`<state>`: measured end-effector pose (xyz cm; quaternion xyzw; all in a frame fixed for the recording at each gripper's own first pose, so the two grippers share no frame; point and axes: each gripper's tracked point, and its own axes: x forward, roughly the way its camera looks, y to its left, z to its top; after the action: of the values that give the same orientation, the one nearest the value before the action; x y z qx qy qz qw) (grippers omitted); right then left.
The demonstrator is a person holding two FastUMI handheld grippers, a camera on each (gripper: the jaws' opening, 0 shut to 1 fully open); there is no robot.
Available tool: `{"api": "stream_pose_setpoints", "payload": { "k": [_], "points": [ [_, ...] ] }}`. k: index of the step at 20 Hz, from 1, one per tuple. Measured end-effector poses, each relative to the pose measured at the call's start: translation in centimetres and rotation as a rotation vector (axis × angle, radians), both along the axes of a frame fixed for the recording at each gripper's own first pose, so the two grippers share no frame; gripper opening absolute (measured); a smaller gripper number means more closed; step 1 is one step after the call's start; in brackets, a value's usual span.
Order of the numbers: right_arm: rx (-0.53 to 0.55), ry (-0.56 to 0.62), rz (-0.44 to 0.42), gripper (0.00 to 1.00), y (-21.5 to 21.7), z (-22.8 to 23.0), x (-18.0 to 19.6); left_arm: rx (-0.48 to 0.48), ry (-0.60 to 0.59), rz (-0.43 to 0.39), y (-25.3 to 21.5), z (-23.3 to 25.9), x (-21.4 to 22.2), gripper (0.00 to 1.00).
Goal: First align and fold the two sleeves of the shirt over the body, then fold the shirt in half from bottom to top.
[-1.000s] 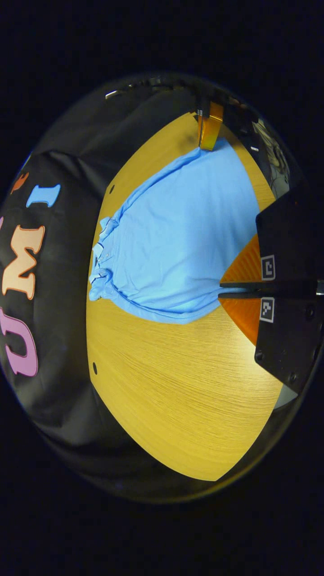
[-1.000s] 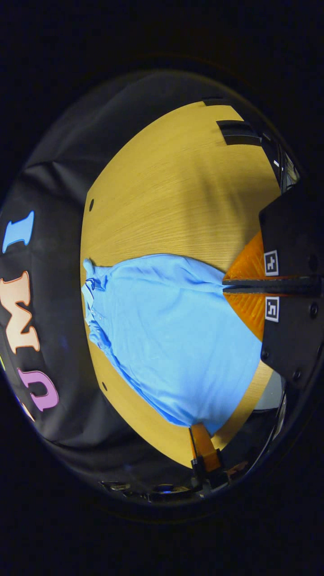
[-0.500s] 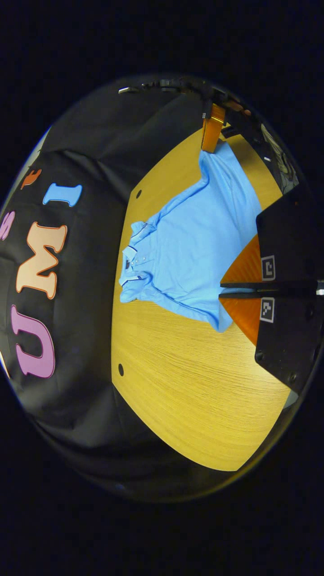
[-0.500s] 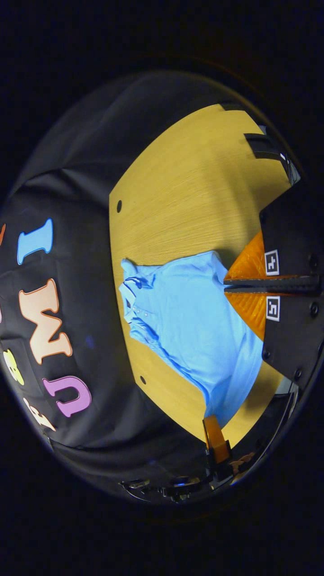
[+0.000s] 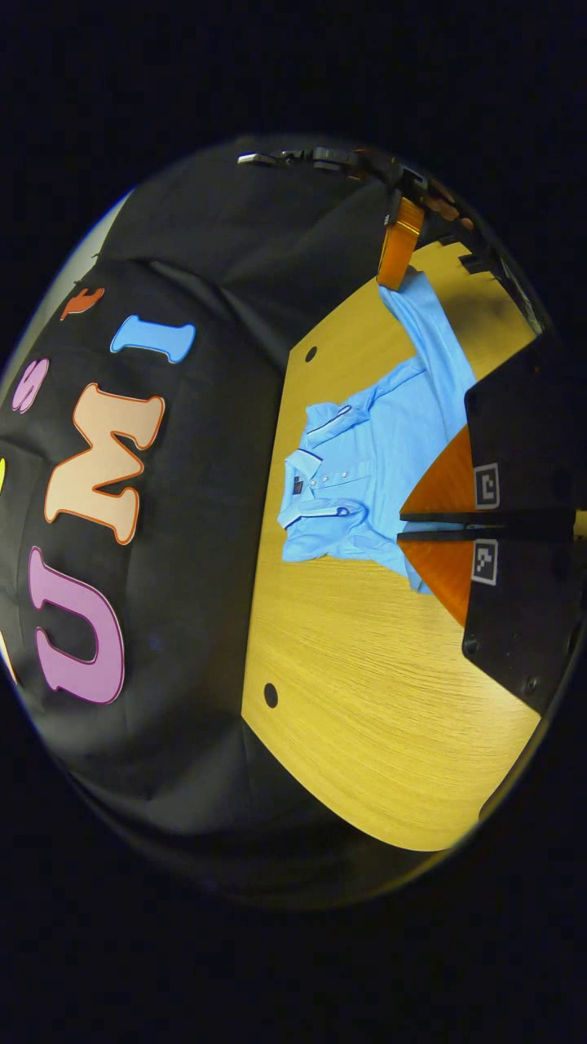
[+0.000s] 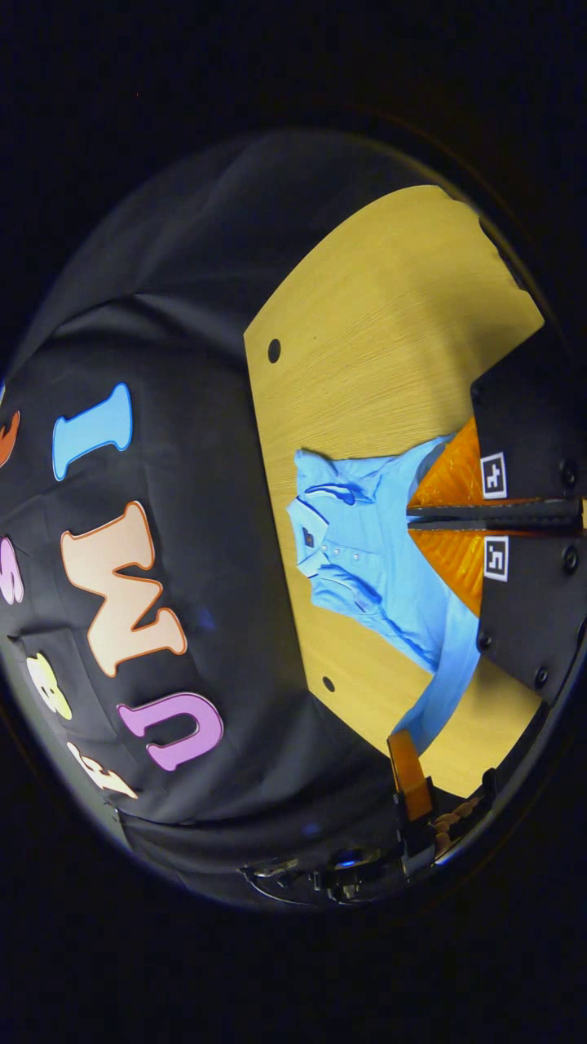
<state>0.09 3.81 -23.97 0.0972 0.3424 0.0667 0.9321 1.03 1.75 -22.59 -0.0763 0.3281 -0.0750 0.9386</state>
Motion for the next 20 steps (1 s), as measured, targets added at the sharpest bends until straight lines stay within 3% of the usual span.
{"api": "stream_pose_setpoints", "payload": {
  "k": [11,14,20],
  "points": [
    [-0.014,-0.106,-0.072,0.03,0.7,-0.1,14.5,-0.001,-0.068,-0.034,0.6,0.0,13.9,0.0],
    [-0.058,-0.121,-0.078,0.02,0.8,-1.9,18.6,-0.043,-0.084,-0.026,0.9,-0.6,17.8,0.0],
    [-0.142,-0.118,-0.134,0.02,-0.4,-7.6,25.9,0.014,-0.06,-0.022,2.6,-5.6,25.5,0.0]
  ]
}}
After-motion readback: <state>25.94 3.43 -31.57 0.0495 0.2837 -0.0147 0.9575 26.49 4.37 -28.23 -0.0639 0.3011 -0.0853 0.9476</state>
